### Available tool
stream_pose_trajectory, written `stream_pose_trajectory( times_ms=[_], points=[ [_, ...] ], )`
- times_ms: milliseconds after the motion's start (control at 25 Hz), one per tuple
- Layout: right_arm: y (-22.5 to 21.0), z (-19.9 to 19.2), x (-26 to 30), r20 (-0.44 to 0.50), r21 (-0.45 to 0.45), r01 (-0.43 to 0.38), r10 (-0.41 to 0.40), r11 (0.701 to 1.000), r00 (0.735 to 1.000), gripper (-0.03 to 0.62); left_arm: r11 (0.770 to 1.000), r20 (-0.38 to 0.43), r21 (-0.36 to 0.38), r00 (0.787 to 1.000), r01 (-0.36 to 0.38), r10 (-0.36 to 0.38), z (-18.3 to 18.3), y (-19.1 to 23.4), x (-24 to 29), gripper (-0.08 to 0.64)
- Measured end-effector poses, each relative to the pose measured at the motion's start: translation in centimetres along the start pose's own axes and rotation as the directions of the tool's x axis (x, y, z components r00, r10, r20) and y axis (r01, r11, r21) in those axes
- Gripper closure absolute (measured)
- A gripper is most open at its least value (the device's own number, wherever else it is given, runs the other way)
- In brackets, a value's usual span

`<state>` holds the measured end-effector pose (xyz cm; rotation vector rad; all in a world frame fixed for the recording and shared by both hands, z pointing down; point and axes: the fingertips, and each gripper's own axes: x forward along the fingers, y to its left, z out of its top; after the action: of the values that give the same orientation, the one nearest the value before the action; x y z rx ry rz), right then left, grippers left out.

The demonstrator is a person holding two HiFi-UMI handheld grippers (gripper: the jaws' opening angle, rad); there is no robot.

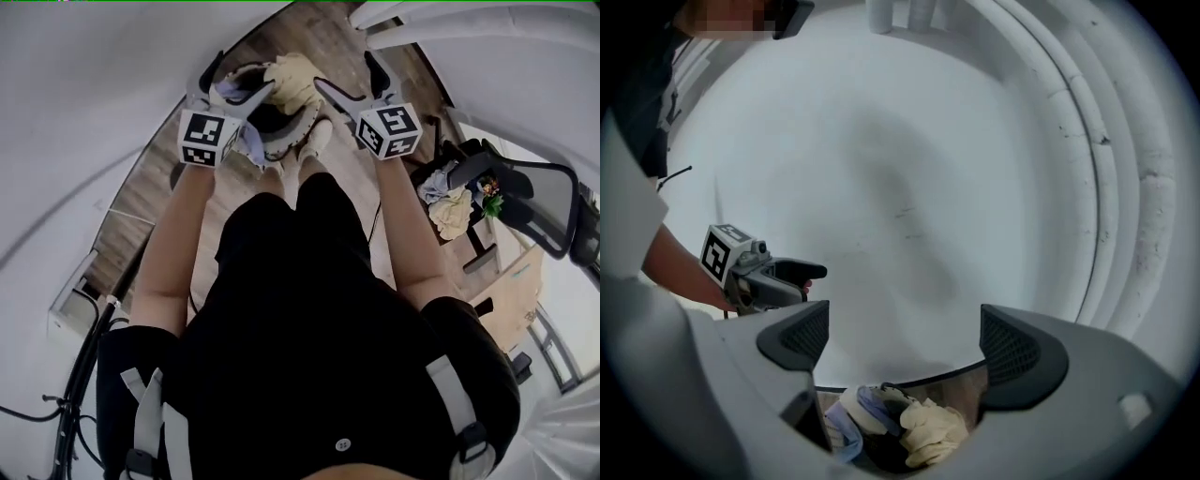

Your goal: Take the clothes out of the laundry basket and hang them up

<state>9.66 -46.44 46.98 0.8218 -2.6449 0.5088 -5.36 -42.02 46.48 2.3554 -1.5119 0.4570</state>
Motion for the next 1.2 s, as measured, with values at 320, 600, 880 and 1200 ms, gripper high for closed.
stream_pose_trajectory(
  times_ms=[320,600,880,1200],
  points=[
    [-9.9,-10.9,3.9,-0.03,0.178,0.14,-0.137,0.974,0.99,0.14,0.998,-0.132,-0.07,0.991,0.005,-0.014,-9.3,1.9,11.2,0.11],
    [-14.6,-22.8,7.7,-0.137,0.245,0.217,-0.188,0.945,0.973,0.14,0.998,-0.286,-0.054,0.957,0.034,-0.048,-19.8,2.0,19.9,0.109],
    [-17.1,-33.4,10.6,-0.259,0.449,0.34,-0.243,0.826,0.935,0.146,0.993,-0.446,-0.119,0.894,-0.012,-0.043,-29.1,1.8,25.7,0.109],
    [-18.7,-40.6,12.4,-0.374,0.526,0.493,-0.332,0.693,0.866,0.153,0.993,-0.573,-0.11,0.819,-0.034,-0.035,-35.7,0.2,30.1,0.107]
  ],
)
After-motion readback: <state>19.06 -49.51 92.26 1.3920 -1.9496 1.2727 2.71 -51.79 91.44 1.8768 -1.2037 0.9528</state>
